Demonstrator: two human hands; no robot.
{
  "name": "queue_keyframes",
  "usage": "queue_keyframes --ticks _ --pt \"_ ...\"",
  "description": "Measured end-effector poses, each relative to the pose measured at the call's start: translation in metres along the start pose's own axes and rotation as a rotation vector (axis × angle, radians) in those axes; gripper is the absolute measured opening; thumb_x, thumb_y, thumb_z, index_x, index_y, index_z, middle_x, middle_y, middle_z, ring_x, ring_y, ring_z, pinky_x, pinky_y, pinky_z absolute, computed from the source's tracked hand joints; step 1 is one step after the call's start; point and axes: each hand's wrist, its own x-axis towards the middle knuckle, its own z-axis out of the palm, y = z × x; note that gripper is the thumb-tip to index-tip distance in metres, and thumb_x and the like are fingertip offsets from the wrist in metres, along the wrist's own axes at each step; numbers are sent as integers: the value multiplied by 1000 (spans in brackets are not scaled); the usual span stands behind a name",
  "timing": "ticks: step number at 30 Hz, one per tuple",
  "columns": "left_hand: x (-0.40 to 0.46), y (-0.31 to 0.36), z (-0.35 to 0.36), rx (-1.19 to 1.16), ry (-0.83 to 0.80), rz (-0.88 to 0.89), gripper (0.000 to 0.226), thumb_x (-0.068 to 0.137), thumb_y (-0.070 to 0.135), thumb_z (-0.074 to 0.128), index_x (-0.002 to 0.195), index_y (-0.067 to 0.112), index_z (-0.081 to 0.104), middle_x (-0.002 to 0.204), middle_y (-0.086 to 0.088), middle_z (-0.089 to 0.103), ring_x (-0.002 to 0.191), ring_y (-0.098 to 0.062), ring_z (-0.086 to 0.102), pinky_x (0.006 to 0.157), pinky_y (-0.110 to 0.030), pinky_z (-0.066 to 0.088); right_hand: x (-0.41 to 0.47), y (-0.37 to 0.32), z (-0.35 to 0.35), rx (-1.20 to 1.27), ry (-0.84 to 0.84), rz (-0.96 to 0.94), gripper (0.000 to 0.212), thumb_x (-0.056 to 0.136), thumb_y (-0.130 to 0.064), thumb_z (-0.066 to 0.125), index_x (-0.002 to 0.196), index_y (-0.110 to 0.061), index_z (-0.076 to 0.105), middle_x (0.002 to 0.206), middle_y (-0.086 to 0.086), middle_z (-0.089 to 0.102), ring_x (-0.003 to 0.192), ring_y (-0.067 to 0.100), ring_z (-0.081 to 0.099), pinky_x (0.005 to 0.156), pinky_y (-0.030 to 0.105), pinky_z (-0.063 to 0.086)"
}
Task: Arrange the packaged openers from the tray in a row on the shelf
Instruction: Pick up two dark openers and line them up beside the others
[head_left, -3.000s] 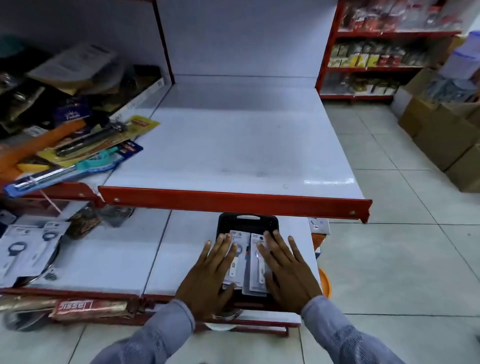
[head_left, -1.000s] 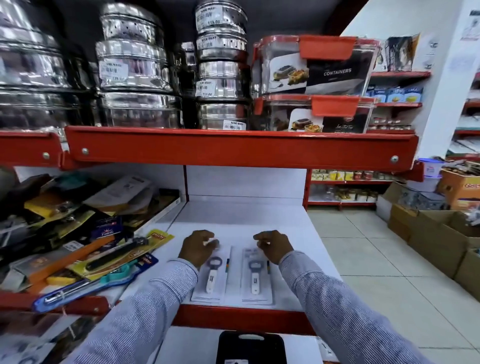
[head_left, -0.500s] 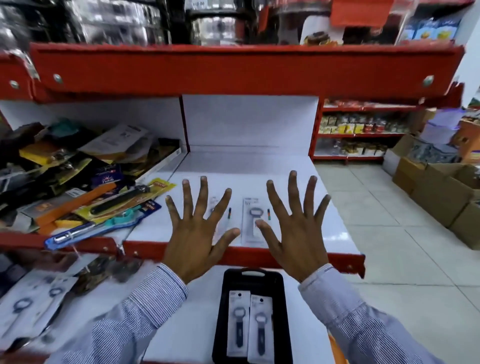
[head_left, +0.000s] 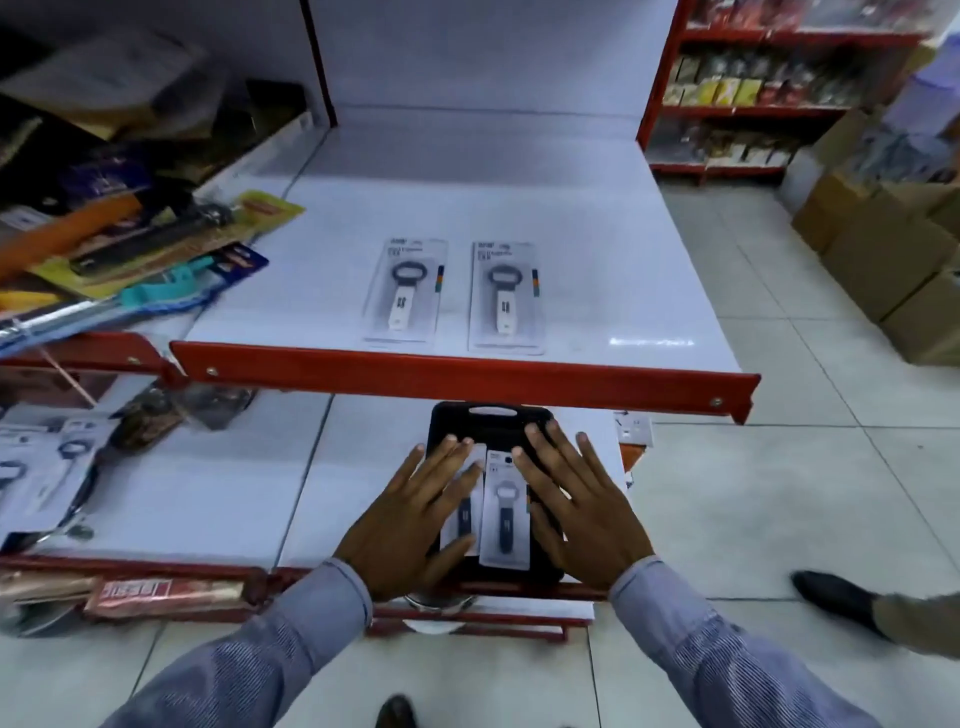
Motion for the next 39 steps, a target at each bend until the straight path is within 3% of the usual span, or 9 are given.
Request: queue_keyframes --ticks 4,8,13,22,27,31,33,37,39 --pt "29 -25 39 -77 -338 -105 97 88 52 58 157 15 0 167 -8 -5 154 -21 -7 127 -47 11 7 9 44 78 -325 87 71 87 -32 58 150 -14 31 160 9 27 150 26 20 120 48 29" --pt "69 -48 61 26 -657 -154 124 74 56 75 155 8 -5 166 -17 -4 154 -33 -2 126 -42 3 32 32 73 31 -815 239 118 74 -58 72 154 -6 3 164 14 6 152 30 4 126 41 7" --pt "95 -53 76 153 -749 -155 148 52 63 86 154 1 -1 163 -23 13 151 -39 14 126 -48 8 57 35 97 -201 -934 152 140 53 -76 73 152 0 8 160 19 18 150 34 12 123 50 -6" --pt "102 -47 57 125 -617 -250 130 40 52 95 142 2 32 140 -21 38 128 -39 40 106 -49 45 74 41 97 -147 -841 208 126 37 -69 85 136 -3 43 137 20 45 126 36 41 117 44 29" --pt "76 -37 22 -118 -329 -348 79 69 22 86 138 18 47 135 -16 51 113 -35 60 93 -43 55 80 38 57 224 -738 438 71 55 -34 88 119 -18 59 127 14 55 117 35 55 96 43 53" --pt "41 -8 -15 -269 -219 -401 41 76 8 74 105 32 58 97 -11 73 90 -31 70 75 -32 56 62 20 1 374 -523 477 19 75 -12 71 90 -23 70 96 7 73 91 26 67 80 28 52" --pt "27 11 -36 -229 -150 -356 27 83 13 68 100 31 56 85 -9 71 81 -28 66 66 -31 51 53 5 -30 407 -398 447 18 78 -10 68 83 -27 70 85 -1 75 80 19 68 76 34 58" --pt "17 34 -92 -240 74 -316 28 86 22 69 107 35 58 89 -2 69 82 -19 62 72 -35 54 49 -10 -92 442 -155 365 13 86 -20 68 93 -30 69 91 -11 75 85 9 67 78 36 58" --pt "20 43 -128 -304 215 -306 34 83 21 74 108 38 58 92 8 71 83 -5 63 75 -20 53 56 -12 -127 530 -22 343 15 86 -21 71 99 -29 70 96 -13 75 89 4 69 82 31 59"
